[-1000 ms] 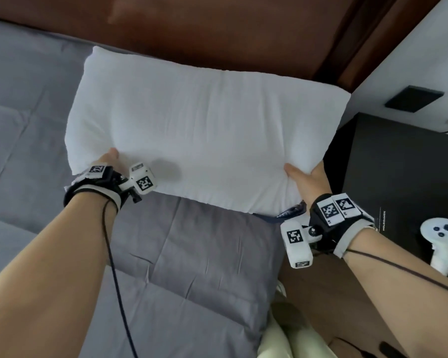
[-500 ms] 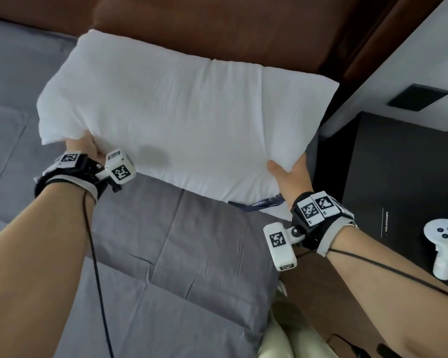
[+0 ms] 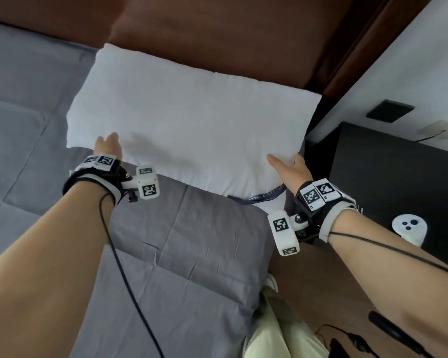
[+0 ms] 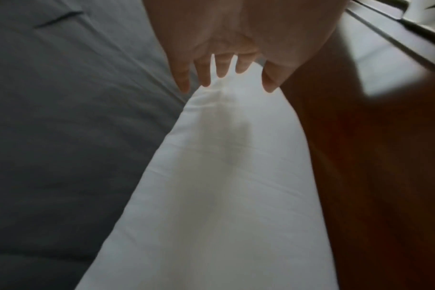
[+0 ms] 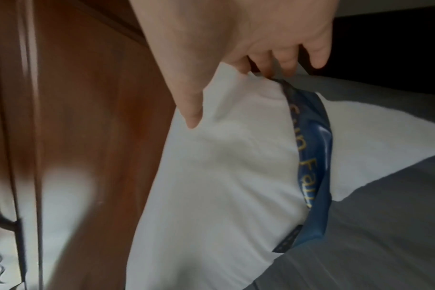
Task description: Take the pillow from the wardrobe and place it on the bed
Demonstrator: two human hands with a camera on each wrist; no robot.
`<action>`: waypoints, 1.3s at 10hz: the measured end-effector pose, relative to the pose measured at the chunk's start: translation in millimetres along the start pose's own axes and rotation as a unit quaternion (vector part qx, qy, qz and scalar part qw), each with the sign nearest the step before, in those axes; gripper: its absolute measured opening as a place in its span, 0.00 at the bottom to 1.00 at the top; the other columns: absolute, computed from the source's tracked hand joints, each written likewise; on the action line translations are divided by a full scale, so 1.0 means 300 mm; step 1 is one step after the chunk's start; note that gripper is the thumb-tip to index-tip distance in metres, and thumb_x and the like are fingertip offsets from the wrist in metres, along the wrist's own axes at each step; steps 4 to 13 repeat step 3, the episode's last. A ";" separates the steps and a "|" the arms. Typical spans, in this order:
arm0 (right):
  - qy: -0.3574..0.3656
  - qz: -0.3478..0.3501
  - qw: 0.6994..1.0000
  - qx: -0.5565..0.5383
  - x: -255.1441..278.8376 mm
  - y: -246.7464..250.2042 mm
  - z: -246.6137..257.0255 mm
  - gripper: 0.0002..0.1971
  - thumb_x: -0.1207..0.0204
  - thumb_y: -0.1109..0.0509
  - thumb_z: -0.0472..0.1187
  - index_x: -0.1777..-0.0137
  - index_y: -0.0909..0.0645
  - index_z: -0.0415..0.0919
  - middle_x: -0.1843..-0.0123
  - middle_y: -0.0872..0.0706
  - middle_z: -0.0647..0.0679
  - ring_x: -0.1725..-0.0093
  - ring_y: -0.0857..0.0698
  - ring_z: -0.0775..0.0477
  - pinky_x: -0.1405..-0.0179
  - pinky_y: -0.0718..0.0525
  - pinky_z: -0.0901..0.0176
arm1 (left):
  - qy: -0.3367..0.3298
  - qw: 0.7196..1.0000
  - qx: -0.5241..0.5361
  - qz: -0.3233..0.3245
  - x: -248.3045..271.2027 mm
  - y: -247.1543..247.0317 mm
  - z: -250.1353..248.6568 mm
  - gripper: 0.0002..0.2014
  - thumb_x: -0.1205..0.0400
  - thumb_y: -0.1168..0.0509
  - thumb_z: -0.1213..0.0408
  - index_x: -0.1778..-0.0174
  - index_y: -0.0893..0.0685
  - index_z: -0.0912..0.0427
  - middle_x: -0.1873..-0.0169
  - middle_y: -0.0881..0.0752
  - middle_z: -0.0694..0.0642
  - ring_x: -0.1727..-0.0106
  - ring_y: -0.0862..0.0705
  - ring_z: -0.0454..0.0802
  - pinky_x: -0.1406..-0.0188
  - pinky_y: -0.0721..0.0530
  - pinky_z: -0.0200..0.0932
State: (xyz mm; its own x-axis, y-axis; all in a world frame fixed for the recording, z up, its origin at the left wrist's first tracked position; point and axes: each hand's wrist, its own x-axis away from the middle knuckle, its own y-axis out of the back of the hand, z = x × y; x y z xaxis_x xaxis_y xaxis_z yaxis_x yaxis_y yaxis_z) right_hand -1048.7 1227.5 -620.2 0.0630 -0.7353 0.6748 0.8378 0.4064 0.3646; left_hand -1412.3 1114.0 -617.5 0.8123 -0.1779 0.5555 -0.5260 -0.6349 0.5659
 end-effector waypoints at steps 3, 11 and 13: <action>0.098 0.018 0.995 0.008 0.329 0.111 0.319 0.38 0.26 0.33 0.63 0.21 0.34 0.45 0.18 0.33 0.46 0.21 0.30 0.44 0.23 0.34 0.53 | -0.132 0.984 0.082 0.091 0.407 0.090 -0.304 0.17 0.15 0.47 0.58 0.30 0.30 0.57 0.26 0.27 0.64 0.45 0.23 0.53 0.63 0.25 0.42; 0.098 0.018 0.995 0.008 0.329 0.111 0.319 0.38 0.26 0.33 0.63 0.21 0.34 0.45 0.18 0.33 0.46 0.21 0.30 0.44 0.23 0.34 0.53 | -0.132 0.984 0.082 0.091 0.407 0.090 -0.304 0.17 0.15 0.47 0.58 0.30 0.30 0.57 0.26 0.27 0.64 0.45 0.23 0.53 0.63 0.25 0.42; 0.098 0.018 0.995 0.008 0.329 0.111 0.319 0.38 0.26 0.33 0.63 0.21 0.34 0.45 0.18 0.33 0.46 0.21 0.30 0.44 0.23 0.34 0.53 | -0.132 0.984 0.082 0.091 0.407 0.090 -0.304 0.17 0.15 0.47 0.58 0.30 0.30 0.57 0.26 0.27 0.64 0.45 0.23 0.53 0.63 0.25 0.42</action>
